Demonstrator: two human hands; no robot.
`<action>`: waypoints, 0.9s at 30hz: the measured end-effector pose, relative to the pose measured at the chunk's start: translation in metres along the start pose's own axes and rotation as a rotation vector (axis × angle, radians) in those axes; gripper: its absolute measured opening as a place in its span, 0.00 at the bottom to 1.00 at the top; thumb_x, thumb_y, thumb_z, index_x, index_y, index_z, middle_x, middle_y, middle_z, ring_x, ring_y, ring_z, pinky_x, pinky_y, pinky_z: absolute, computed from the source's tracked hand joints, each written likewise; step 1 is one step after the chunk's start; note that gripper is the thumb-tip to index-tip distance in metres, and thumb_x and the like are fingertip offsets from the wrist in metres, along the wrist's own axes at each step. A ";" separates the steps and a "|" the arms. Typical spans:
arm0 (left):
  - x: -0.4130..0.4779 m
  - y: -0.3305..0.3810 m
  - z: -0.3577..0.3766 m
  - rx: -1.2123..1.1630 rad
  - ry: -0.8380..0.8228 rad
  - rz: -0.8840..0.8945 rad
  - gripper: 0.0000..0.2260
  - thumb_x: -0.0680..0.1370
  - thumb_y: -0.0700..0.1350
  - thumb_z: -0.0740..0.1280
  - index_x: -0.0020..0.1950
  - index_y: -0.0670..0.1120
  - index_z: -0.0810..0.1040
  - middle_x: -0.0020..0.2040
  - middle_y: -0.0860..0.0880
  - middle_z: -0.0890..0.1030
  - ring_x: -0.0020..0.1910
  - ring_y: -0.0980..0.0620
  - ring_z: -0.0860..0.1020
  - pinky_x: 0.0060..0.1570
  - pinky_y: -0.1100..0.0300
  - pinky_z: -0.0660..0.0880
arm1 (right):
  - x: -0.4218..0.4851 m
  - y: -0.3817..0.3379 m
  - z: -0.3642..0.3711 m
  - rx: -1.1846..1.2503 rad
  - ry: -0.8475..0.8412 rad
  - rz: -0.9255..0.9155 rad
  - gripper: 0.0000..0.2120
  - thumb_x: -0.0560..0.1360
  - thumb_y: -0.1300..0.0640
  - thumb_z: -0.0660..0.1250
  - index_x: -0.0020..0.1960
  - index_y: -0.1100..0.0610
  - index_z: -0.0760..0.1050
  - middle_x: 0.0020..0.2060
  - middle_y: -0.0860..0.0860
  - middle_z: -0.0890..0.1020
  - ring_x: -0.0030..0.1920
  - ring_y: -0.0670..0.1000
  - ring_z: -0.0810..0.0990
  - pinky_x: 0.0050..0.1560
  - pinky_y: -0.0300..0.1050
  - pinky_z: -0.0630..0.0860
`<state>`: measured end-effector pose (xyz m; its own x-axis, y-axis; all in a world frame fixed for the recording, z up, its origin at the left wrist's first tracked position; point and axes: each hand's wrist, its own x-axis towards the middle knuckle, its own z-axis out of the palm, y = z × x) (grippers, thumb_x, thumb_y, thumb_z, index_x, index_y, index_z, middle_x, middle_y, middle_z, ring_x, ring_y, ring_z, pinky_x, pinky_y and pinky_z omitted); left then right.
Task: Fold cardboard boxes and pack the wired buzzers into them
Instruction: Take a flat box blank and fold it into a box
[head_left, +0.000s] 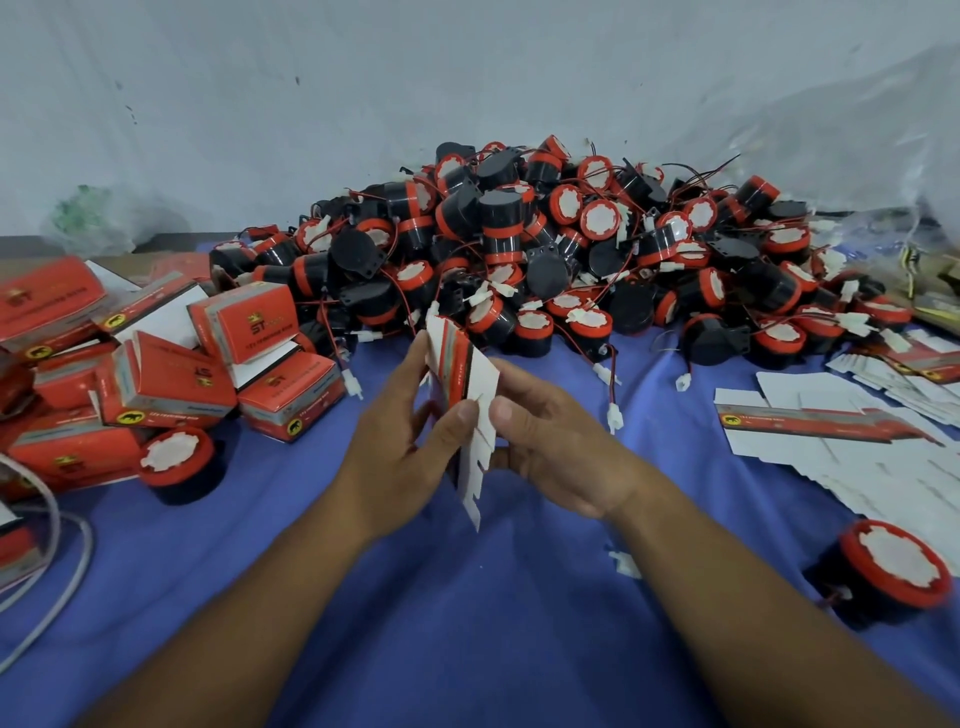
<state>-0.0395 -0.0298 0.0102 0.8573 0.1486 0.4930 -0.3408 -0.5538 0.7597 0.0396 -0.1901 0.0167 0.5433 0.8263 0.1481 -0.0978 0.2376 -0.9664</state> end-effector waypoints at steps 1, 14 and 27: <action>-0.001 -0.001 0.001 0.000 0.003 0.016 0.28 0.78 0.61 0.61 0.75 0.65 0.54 0.72 0.73 0.64 0.71 0.70 0.64 0.63 0.69 0.71 | 0.001 0.000 -0.001 -0.012 -0.002 -0.008 0.42 0.67 0.40 0.78 0.75 0.52 0.68 0.69 0.56 0.75 0.64 0.64 0.77 0.63 0.68 0.72; -0.004 0.003 0.003 -0.034 0.044 0.084 0.34 0.78 0.69 0.55 0.79 0.55 0.49 0.77 0.65 0.59 0.70 0.68 0.66 0.56 0.78 0.68 | -0.002 -0.007 0.001 -0.270 0.014 -0.107 0.36 0.68 0.55 0.78 0.74 0.48 0.70 0.66 0.48 0.77 0.47 0.48 0.78 0.51 0.46 0.80; 0.000 0.002 -0.004 -0.310 0.024 -0.116 0.31 0.72 0.69 0.65 0.73 0.67 0.62 0.61 0.67 0.76 0.63 0.59 0.76 0.57 0.56 0.74 | -0.001 -0.007 -0.001 -0.524 0.093 -0.137 0.32 0.64 0.47 0.80 0.65 0.33 0.73 0.58 0.38 0.79 0.55 0.44 0.78 0.52 0.42 0.78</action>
<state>-0.0419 -0.0273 0.0131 0.8893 0.2175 0.4024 -0.3456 -0.2568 0.9026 0.0403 -0.1930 0.0233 0.5957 0.7515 0.2836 0.3943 0.0340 -0.9183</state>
